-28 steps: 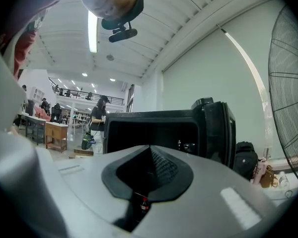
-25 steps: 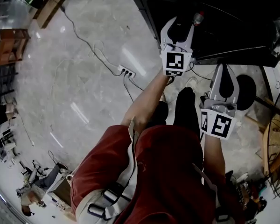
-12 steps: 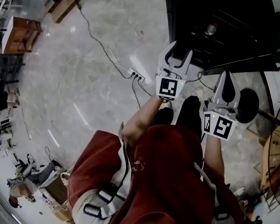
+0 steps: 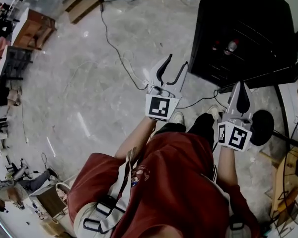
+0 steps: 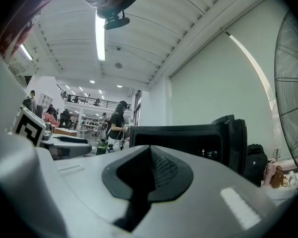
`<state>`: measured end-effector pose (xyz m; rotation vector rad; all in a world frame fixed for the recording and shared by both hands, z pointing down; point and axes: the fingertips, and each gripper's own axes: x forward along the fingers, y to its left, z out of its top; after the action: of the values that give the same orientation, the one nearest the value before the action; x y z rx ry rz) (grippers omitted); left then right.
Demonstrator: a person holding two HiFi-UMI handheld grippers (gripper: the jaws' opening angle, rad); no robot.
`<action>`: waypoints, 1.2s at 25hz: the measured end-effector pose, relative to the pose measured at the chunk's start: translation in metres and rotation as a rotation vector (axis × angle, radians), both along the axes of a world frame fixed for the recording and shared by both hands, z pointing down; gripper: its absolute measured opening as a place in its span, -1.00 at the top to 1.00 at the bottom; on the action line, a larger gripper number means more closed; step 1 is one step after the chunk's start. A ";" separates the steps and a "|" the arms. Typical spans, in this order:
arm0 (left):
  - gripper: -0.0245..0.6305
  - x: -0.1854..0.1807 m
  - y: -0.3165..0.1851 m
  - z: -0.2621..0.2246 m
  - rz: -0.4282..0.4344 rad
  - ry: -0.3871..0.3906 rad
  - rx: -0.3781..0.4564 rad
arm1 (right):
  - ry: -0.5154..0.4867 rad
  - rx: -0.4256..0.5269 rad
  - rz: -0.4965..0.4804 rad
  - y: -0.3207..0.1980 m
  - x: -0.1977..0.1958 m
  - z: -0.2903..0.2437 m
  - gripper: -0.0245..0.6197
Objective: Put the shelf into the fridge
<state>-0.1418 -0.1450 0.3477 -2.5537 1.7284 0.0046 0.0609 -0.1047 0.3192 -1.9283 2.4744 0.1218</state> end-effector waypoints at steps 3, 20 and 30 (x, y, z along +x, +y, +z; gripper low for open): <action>0.28 -0.022 0.017 -0.021 -0.032 0.003 0.009 | -0.006 0.013 -0.015 0.006 -0.008 -0.016 0.93; 0.48 -0.073 0.059 -0.091 -0.112 -0.085 0.076 | 0.028 0.119 -0.068 0.027 -0.034 -0.082 0.93; 0.85 -0.087 0.065 -0.087 -0.178 -0.056 0.073 | 0.038 0.116 -0.080 0.034 -0.041 -0.079 0.93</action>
<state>-0.2286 -0.0801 0.2610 -2.3184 1.8906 -0.0115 0.0197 -0.0710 0.2405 -1.7965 2.5028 0.2974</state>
